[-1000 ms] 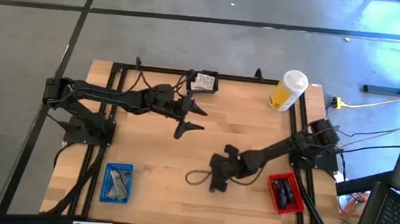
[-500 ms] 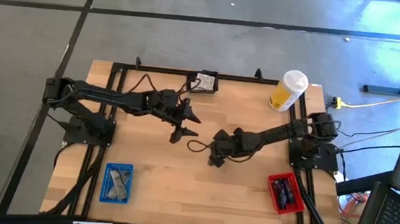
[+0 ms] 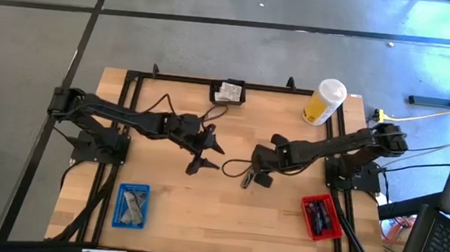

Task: Pick & Place Travel size toiletries
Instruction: Put the black comb into the blue bin

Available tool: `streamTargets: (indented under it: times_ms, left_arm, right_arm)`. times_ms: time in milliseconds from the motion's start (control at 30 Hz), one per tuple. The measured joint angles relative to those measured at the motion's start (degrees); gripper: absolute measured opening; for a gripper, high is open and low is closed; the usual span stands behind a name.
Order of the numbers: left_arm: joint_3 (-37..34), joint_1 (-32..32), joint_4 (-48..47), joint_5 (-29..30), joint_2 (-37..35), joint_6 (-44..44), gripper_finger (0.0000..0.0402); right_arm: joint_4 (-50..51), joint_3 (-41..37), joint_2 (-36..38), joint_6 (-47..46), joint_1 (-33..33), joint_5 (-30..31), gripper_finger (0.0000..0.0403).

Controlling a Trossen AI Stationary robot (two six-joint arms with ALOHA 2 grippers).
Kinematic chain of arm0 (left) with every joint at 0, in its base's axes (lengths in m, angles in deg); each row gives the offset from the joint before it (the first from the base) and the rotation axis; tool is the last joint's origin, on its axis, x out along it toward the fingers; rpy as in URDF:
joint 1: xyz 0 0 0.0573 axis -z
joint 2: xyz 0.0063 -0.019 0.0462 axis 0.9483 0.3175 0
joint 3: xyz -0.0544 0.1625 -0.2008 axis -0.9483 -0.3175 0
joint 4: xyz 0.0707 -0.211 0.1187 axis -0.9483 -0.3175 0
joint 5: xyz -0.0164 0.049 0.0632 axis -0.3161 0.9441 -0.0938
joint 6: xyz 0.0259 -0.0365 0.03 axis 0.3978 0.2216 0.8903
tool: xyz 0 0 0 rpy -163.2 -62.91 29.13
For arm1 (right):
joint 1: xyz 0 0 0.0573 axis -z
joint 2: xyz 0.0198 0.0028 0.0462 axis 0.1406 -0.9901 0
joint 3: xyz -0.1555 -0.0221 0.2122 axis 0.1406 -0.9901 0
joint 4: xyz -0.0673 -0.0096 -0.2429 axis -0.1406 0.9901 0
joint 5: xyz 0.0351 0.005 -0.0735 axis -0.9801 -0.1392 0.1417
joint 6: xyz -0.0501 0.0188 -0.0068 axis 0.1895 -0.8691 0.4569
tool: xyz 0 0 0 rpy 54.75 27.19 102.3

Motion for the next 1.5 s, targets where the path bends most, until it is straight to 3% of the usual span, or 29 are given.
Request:
streamTargets:
  times_ms: [267, 433, 600, 767, 1033, 1167, 1500]
  left_arm:
    - [0.0, 5.3, 0.9, 3.2, 0.7, 0.0, 0.0260]
    - [0.0, 7.6, 4.4, 5.4, 3.3, -0.2, 0.0260]
    - [0.0, 9.1, 8.0, 7.4, 6.5, -1.1, 0.0260]
    - [0.0, 10.8, 6.1, 8.0, 8.0, -1.6, 0.0260]
    - [0.0, 13.4, 4.2, 9.3, 8.2, -4.0, 0.0260]
    - [0.0, 14.7, 4.4, 13.0, 9.4, -5.9, 0.0260]
    - [0.0, 16.6, 5.1, 14.1, 15.2, -6.6, 0.0260]
  right_arm:
    - [-1.1, 0.0, -3.0, 20.4, 3.0, -6.8, 0.0000]
    - [-2.9, 0.1, -3.8, 25.1, 4.8, -6.9, 0.0000]
    - [-5.2, 0.1, -4.2, 28.6, 6.3, -11.3, 0.0000]
    - [-7.8, -1.5, -5.5, 29.8, 7.3, -15.0, 0.0000]
    - [-14.8, -6.2, -5.8, 29.7, 8.2, -15.7, 0.0000]
    - [-15.9, -7.2, -6.3, 27.5, 8.5, -15.3, 0.0000]
    - [-21.5, -10.0, -7.5, 19.4, 8.5, -16.6, 0.0000]
